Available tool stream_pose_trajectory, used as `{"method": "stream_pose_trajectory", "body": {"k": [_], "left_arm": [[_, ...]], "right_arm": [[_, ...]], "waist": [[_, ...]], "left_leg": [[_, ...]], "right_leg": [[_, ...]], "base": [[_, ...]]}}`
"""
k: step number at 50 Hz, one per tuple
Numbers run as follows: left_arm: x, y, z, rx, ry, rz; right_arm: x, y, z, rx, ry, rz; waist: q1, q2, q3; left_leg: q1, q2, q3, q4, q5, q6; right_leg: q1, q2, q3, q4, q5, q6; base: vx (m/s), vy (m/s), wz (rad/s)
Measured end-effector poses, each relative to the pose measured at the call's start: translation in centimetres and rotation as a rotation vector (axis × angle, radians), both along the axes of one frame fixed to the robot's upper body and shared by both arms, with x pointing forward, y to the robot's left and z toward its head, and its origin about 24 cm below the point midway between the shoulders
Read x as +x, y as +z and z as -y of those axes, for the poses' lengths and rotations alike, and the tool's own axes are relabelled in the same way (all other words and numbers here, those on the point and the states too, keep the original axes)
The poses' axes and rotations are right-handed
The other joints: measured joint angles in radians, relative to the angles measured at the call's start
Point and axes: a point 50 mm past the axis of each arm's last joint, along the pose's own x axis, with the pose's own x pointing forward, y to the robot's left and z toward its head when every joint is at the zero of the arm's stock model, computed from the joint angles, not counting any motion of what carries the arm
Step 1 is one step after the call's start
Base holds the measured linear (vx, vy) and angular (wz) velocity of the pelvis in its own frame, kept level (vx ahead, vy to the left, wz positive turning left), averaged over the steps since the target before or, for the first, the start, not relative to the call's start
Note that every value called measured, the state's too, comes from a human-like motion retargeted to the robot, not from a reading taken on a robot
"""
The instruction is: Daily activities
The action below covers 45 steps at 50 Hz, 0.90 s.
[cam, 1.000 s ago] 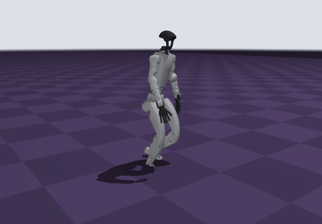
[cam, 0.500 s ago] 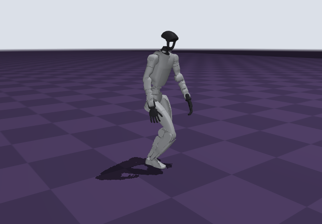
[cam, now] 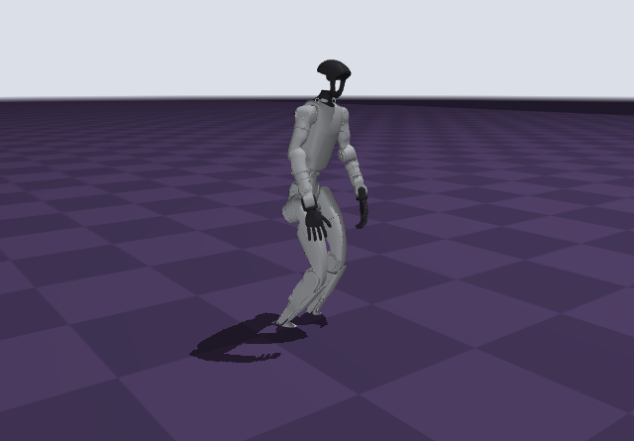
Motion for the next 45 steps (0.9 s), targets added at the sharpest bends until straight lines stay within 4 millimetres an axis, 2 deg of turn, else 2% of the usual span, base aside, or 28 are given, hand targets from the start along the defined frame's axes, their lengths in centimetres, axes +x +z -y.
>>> {"method": "stream_pose_trajectory", "body": {"k": [5, 10, 18, 25, 31, 35, 40, 43, 45], "left_arm": [[-1.8, -0.6, -2.6, 0.035, 0.101, -0.043], [-3.9, -1.3, -4.1, 0.056, 0.153, -0.100], [-5.8, -1.7, -5.2, 0.057, 0.167, -0.155], [-5.7, -1.6, -5.2, 0.035, 0.175, -0.140], [-5.4, -1.7, -4.1, -0.001, 0.186, -0.104], [-4.2, -1.3, -2.9, -0.033, 0.183, -0.045], [-2.0, -0.4, -2.0, -0.064, 0.188, 0.043], [-1.9, -0.4, -1.5, -0.076, 0.190, 0.061], [-1.0, 0.1, -1.4, -0.089, 0.200, 0.093]], "right_arm": [[1.0, 0.4, 0.0, -0.021, 0.031, 0.011], [1.4, 0.6, -0.3, -0.030, 0.068, 0.012], [2.4, 1.2, -0.3, -0.017, 0.066, 0.036], [3.3, 2.0, 0.6, -0.010, 0.003, 0.074], [3.6, 2.5, 1.4, -0.027, -0.035, 0.103], [3.8, 2.7, 2.0, -0.051, -0.049, 0.117], [4.8, 3.7, 2.8, -0.090, -0.053, 0.155], [4.8, 3.7, 2.8, -0.101, -0.045, 0.159], [5.7, 4.5, 3.1, -0.116, -0.038, 0.187]], "waist": [[0.098, 0.064, 0.007], [0.161, 0.102, 0.042], [0.191, 0.145, 0.072], [0.180, 0.163, 0.071], [0.143, 0.173, 0.058], [0.116, 0.170, 0.049], [0.084, 0.154, 0.020], [0.077, 0.159, 0.033], [0.068, 0.153, 0.014]], "left_leg": [[-0.076, 0.133, -0.037, 0.153, -0.036, -0.052], [-0.149, 0.204, -0.067, 0.343, 0.016, -0.121], [-0.136, 0.297, -0.069, 0.522, -0.020, -0.111], [-0.042, 0.276, -0.051, 0.425, -0.086, -0.081], [-0.001, 0.235, -0.020, 0.268, -0.121, -0.043], [0.000, 0.208, 0.004, 0.193, -0.115, -0.023], [0.002, 0.158, 0.033, 0.048, -0.069, -0.003], [-0.025, 0.163, 0.047, 0.100, -0.081, -0.002], [-0.008, 0.142, 0.054, -0.002, -0.049, 0.005]], "right_leg": [[0.069, 0.142, -0.048, -0.179, 0.063, -0.028], [0.088, 0.215, -0.079, -0.181, 0.083, -0.039], [0.137, 0.288, -0.101, -0.228, 0.106, -0.046], [0.158, 0.292, -0.088, -0.295, 0.133, -0.033], [0.100, 0.253, -0.088, -0.255, 0.134, -0.017], [0.046, 0.216, -0.083, -0.214, 0.130, -0.008], [-0.011, 0.164, -0.063, -0.230, 0.138, 0.004], [-0.050, 0.158, -0.062, -0.156, 0.129, 0.006], [-0.055, 0.145, -0.050, -0.213, 0.147, 0.009]], "base": [[-0.07, -0.10, -0.46], [-0.08, -0.09, -0.30], [-0.03, -0.06, -0.07], [0.00, 0.00, 0.00], [-0.03, 0.00, 0.00], [-0.01, 0.01, 0.01], [-0.01, 0.01, 0.01], [-0.06, 0.02, -0.05], [0.00, 0.00, 0.00]]}}
